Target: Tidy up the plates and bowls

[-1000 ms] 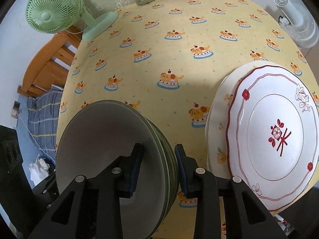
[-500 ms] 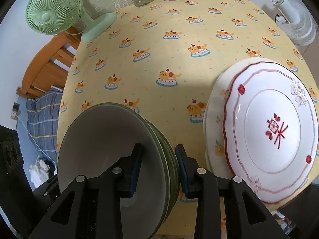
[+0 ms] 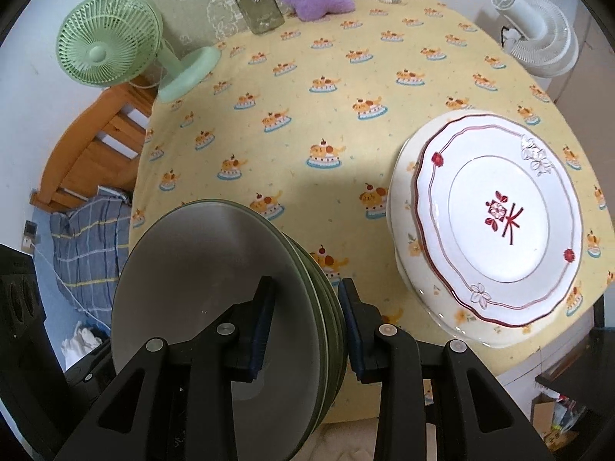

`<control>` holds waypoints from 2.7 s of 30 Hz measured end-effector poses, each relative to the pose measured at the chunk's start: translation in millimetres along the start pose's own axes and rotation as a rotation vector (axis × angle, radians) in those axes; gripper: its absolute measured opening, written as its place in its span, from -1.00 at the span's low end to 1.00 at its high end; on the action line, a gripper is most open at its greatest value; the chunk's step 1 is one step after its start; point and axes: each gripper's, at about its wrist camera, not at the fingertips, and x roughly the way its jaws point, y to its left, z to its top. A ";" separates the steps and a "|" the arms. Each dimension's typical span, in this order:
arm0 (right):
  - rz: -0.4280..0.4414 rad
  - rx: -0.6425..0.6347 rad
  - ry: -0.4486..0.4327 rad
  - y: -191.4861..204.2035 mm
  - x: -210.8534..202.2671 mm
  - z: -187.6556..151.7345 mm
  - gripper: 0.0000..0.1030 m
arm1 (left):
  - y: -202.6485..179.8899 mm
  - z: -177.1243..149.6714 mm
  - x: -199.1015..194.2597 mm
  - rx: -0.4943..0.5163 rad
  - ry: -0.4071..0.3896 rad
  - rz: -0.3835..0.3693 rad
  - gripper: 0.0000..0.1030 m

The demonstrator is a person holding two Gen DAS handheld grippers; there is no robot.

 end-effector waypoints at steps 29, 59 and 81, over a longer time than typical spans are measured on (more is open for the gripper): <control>0.088 -0.151 -0.033 -65.5 -43.7 36.8 -0.29 | -91.8 5.2 3.0 -0.119 -0.119 0.105 -0.04; 0.088 -0.246 0.044 -188.7 -38.9 91.7 -0.29 | -193.3 16.6 81.2 -0.250 -0.092 0.108 -0.03; 0.066 -0.245 0.084 -194.9 -12.3 114.2 -0.29 | -191.1 33.9 103.2 -0.258 -0.058 0.109 -0.04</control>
